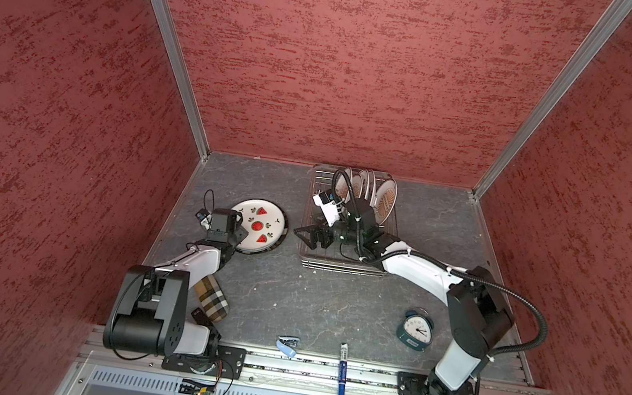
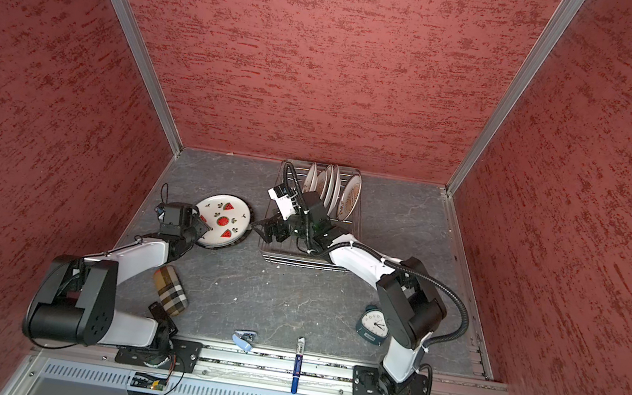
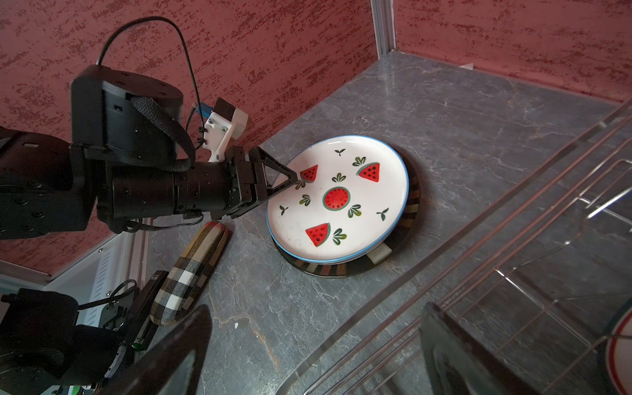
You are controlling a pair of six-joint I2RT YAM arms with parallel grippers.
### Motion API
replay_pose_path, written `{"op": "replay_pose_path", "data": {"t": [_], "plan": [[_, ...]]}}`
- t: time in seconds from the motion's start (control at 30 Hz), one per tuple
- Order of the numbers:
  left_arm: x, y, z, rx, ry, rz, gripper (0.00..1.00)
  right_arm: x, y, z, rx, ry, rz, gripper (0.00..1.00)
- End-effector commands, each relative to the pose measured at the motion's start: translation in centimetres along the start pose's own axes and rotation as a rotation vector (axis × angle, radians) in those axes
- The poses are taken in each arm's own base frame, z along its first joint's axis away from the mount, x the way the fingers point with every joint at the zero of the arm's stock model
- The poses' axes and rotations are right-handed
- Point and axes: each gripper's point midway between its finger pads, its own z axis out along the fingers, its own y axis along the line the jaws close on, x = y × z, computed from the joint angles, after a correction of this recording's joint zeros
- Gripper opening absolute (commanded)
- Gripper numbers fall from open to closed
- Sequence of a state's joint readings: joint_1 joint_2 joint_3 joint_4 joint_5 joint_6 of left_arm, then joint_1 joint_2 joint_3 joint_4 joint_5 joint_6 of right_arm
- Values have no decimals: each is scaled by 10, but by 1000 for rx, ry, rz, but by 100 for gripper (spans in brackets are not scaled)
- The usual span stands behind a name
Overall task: Unload the plates from the dish rack
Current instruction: 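Raise the left gripper from the stack while right gripper moves toward the rack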
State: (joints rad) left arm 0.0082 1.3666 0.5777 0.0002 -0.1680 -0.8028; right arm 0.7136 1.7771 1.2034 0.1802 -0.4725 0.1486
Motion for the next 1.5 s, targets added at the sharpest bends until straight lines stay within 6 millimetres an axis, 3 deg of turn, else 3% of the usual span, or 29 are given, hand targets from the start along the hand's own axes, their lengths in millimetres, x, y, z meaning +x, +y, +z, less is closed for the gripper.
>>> {"op": "replay_pose_path", "data": {"t": [0.0, 0.23, 0.33, 0.5, 0.57, 0.67, 0.8, 1.0, 1.3, 1.47], "plan": [[-14, -7, -18, 20, -61, -5, 71, -11, 1, -2, 19, -29, -29, 95], [-22, -28, -51, 158, -90, 1, 84, -36, 5, -23, 64, -134, -31, 95], [-21, -51, -71, 292, -103, 43, 100, -50, 8, -41, 96, -198, -32, 96], [-10, -97, -119, 572, -104, 135, 99, -67, 9, -77, 188, -282, 9, 99], [-1, -118, -139, 687, -85, 186, 99, -65, 2, -88, 243, -297, 45, 99], [17, -146, -168, 827, -38, 260, 99, -73, 3, -122, 303, -377, 104, 99], [43, -170, -196, 1000, 55, 294, 100, -65, 12, -161, 325, -467, 111, 99], [84, -188, -222, 1148, 127, 355, 99, -30, -16, -197, 534, -454, 213, 99], [130, -200, -265, 1259, 198, 441, 99, 9, -21, -224, 589, -455, 287, 99], [145, -212, -288, 1342, 192, 459, 99, 22, -22, -233, 581, -498, 323, 99]]}}
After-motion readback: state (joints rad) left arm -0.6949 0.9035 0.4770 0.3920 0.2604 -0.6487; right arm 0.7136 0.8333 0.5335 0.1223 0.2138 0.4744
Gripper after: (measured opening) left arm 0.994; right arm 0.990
